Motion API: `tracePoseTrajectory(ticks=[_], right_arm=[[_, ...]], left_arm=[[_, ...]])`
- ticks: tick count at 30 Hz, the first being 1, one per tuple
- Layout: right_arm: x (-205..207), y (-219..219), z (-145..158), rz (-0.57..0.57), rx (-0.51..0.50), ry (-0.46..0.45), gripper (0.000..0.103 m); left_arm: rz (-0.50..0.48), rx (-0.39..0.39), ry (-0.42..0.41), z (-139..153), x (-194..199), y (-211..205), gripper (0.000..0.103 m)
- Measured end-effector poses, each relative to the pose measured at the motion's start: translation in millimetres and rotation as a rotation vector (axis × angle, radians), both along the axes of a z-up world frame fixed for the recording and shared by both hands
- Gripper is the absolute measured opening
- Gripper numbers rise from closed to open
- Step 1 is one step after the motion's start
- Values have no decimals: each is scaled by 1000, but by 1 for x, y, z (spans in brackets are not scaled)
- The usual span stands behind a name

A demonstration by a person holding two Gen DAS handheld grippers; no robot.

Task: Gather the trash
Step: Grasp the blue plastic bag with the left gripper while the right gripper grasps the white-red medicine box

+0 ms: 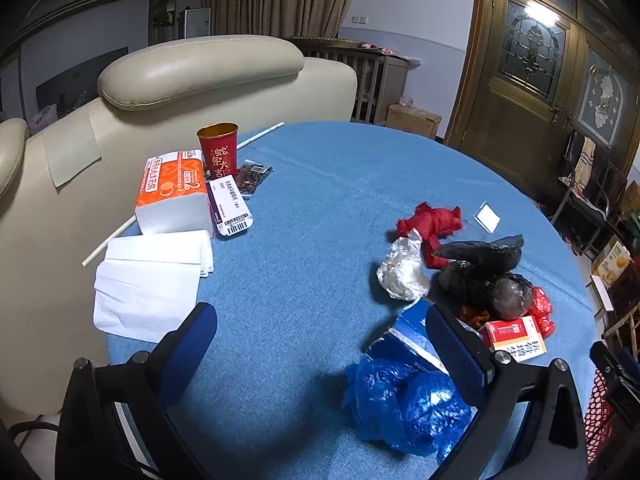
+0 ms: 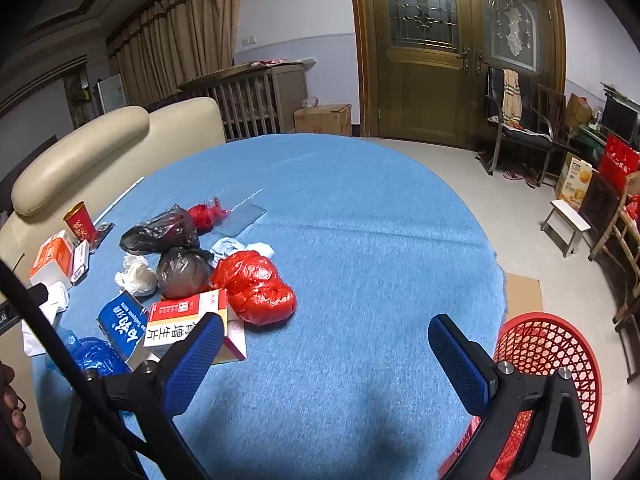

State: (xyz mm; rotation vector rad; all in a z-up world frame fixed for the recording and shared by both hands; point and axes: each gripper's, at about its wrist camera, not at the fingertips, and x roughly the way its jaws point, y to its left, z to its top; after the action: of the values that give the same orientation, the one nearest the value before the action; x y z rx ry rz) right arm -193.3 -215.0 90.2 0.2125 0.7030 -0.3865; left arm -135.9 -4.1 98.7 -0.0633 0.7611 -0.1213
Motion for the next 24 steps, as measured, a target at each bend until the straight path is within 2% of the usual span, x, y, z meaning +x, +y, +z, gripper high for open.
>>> tracePoseTrajectory(ticks=[24], right_arm=[[-2,13,-13,39,21,23,103]], left_arm=[[-63,-8,14,-5,-26,-13,103]])
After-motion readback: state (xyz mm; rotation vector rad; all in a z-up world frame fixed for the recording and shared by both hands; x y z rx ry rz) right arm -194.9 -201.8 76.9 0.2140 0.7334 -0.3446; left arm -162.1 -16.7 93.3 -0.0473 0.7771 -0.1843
